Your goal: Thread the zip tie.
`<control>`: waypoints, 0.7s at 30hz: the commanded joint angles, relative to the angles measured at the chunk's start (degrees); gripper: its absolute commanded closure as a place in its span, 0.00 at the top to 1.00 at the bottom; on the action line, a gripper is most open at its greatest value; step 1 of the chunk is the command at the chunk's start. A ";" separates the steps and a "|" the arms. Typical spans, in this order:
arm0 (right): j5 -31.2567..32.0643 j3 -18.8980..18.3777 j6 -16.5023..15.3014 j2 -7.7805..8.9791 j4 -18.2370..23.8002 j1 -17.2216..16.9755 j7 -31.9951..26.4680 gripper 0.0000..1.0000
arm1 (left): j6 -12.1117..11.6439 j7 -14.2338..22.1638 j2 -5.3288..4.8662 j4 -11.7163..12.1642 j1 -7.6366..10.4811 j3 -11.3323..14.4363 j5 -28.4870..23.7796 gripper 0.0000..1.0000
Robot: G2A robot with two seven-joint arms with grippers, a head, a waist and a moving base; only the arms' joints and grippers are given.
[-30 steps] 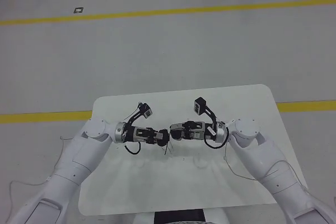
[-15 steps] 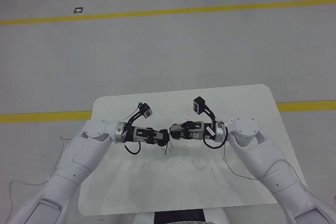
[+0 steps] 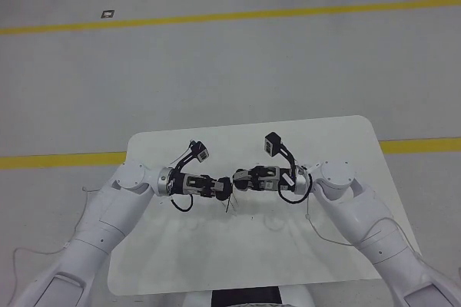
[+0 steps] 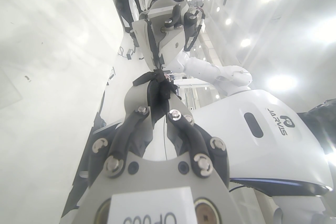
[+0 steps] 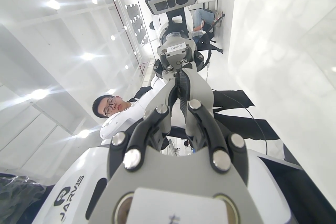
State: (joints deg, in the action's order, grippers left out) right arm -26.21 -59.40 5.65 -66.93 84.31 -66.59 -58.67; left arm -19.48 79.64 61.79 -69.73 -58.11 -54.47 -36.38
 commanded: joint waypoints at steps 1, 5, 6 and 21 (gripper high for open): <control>0.00 -0.03 0.00 0.02 -0.17 0.10 0.19 0.00 | 0.00 0.00 0.00 0.00 0.00 0.00 0.00 1.00; -0.56 -0.51 -0.22 0.05 -0.79 0.15 1.18 0.00 | 0.00 0.00 0.00 0.00 0.00 0.00 0.00 1.00; -0.82 -0.66 -0.26 0.06 -0.95 0.13 1.32 0.00 | 0.00 0.00 0.00 0.00 0.00 0.00 0.00 1.00; -2.53 -5.71 -1.99 1.02 -4.02 -1.42 3.37 0.00 | 0.40 -2.78 -0.27 -1.00 -0.94 -0.40 1.16 1.00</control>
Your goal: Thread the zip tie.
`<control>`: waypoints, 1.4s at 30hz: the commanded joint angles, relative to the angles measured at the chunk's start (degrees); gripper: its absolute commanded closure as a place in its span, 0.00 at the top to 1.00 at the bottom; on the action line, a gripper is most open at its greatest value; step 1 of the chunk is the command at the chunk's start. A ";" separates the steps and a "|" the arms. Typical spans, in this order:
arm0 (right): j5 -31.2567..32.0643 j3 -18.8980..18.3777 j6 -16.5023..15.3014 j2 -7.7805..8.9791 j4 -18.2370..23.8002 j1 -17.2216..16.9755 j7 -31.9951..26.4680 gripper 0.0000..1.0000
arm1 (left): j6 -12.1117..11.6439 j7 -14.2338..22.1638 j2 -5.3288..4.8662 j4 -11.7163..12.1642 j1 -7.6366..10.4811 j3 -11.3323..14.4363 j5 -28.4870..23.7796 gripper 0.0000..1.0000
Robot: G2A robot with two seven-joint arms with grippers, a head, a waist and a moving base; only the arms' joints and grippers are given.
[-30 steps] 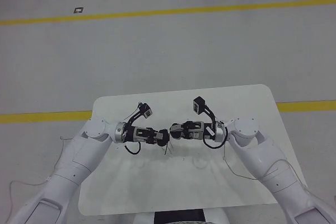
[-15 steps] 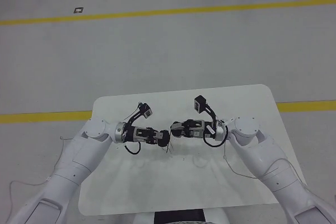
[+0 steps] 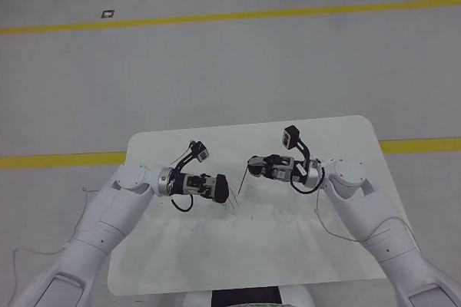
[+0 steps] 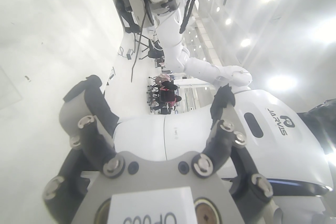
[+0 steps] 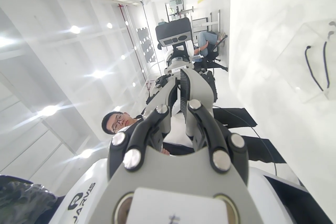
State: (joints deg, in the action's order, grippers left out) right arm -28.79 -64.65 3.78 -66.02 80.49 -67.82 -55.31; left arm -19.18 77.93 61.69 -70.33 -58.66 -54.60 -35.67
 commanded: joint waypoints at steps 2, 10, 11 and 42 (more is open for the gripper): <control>-0.22 -1.28 -0.34 0.27 -0.53 -0.57 0.42 0.00 | 0.16 -1.50 -0.48 -0.75 -0.95 -0.96 0.67 1.00; -2.95 -3.49 -1.40 0.44 -1.30 -2.44 3.59 0.00 | 0.32 -3.38 -1.60 -2.56 -3.35 -3.30 1.27 1.00; -3.36 -3.59 -1.45 0.42 -1.26 -2.70 4.15 0.00 | 0.21 -3.79 -1.69 -2.84 -3.64 -3.52 1.18 1.00; -12.00 -0.60 -7.35 -2.54 5.26 -8.52 31.60 0.00 | -0.30 -15.41 4.13 -5.66 -9.61 -10.44 -2.45 1.00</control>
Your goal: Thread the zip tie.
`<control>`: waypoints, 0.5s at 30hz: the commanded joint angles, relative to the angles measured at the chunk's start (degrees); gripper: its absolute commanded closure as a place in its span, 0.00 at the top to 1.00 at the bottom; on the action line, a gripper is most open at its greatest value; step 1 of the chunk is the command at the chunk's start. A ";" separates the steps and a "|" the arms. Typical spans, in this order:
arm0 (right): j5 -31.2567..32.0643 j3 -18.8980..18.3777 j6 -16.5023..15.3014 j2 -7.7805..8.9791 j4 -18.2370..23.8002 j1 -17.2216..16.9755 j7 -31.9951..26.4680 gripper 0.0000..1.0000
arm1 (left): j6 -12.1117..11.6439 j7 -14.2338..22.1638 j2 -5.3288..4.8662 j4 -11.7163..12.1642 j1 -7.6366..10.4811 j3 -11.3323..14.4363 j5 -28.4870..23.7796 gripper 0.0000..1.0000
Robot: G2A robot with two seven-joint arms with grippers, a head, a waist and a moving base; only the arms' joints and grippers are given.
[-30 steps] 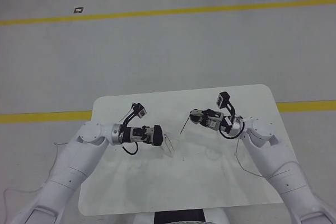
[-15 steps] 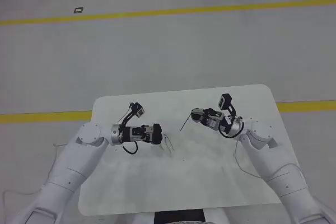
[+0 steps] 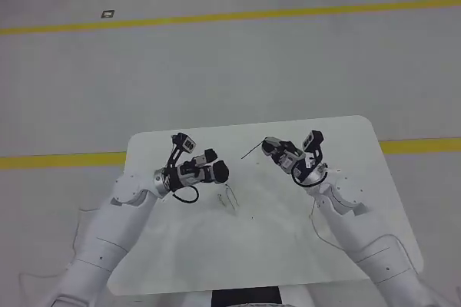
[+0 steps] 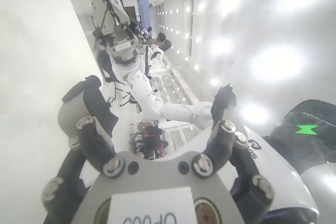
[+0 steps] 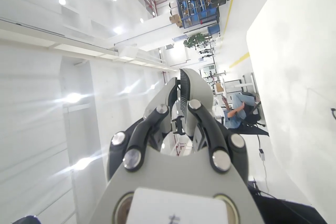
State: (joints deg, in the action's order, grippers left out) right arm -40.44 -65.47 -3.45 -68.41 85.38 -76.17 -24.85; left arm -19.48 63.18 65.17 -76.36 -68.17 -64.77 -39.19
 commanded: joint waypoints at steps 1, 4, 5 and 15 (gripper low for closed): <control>-0.90 0.49 -0.08 -0.31 0.85 -0.38 1.91 0.00 | 0.00 -1.87 1.22 0.70 -0.23 -0.69 1.60 1.00; -2.40 0.57 -0.49 -0.62 2.10 -0.81 3.38 0.00 | 0.00 -3.07 2.11 1.04 -0.37 -1.17 3.34 1.00; -2.40 0.57 -0.49 -0.62 2.10 -0.81 3.38 0.00 | 0.00 -3.07 2.11 1.04 -0.37 -1.17 3.34 1.00; -3.54 0.78 -0.31 -0.87 2.93 -1.20 4.66 0.00 | 0.00 -5.20 2.22 -0.01 -1.06 -0.98 2.77 1.00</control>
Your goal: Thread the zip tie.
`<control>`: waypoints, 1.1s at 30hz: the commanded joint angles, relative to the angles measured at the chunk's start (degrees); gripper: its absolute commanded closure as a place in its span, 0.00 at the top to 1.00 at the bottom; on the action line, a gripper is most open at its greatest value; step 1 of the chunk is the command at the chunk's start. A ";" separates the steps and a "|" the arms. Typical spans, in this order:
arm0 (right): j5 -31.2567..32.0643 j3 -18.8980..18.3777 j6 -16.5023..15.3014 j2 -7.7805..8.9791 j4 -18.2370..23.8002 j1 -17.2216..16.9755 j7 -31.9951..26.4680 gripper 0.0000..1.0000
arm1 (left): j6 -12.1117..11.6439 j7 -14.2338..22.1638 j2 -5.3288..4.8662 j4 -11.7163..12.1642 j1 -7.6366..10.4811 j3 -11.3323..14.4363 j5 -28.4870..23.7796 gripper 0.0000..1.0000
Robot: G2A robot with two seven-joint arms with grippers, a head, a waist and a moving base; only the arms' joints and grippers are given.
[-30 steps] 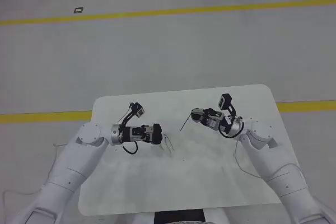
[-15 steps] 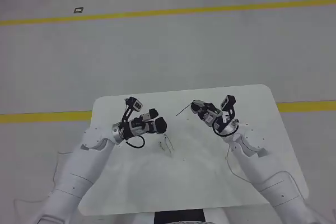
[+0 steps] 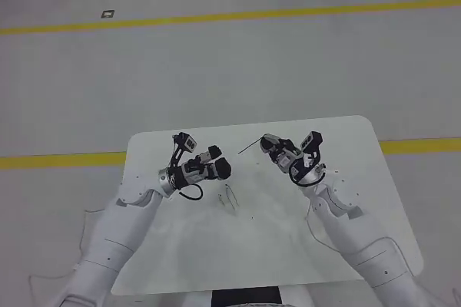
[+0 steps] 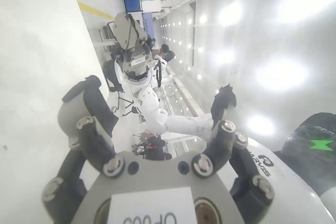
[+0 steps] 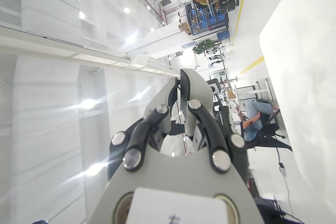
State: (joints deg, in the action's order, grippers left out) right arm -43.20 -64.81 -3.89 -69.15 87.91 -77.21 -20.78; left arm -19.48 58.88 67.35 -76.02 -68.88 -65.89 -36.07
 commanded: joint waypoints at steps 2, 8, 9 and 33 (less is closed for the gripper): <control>-0.24 0.72 0.13 -0.38 1.21 -0.30 2.22 0.00 | 0.00 -2.07 0.07 -0.48 -0.34 0.57 1.13 1.00; 1.96 3.65 0.52 -1.30 3.42 -0.75 7.02 0.00 | 0.00 -5.72 0.97 -0.19 -0.23 2.42 0.38 1.00; 3.42 4.17 0.84 -1.35 3.70 -0.74 7.39 0.00 | 0.00 -6.05 1.13 -0.08 -0.21 2.54 -0.13 1.00; 7.38 4.58 1.45 -1.80 5.90 -2.99 7.24 0.00 | 0.75 -6.62 1.84 0.46 0.08 3.01 0.58 1.00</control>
State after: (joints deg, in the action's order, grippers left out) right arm -36.05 -60.33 -2.66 -70.91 93.59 -80.05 -13.71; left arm -18.79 52.32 69.22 -75.44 -68.75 -62.91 -35.53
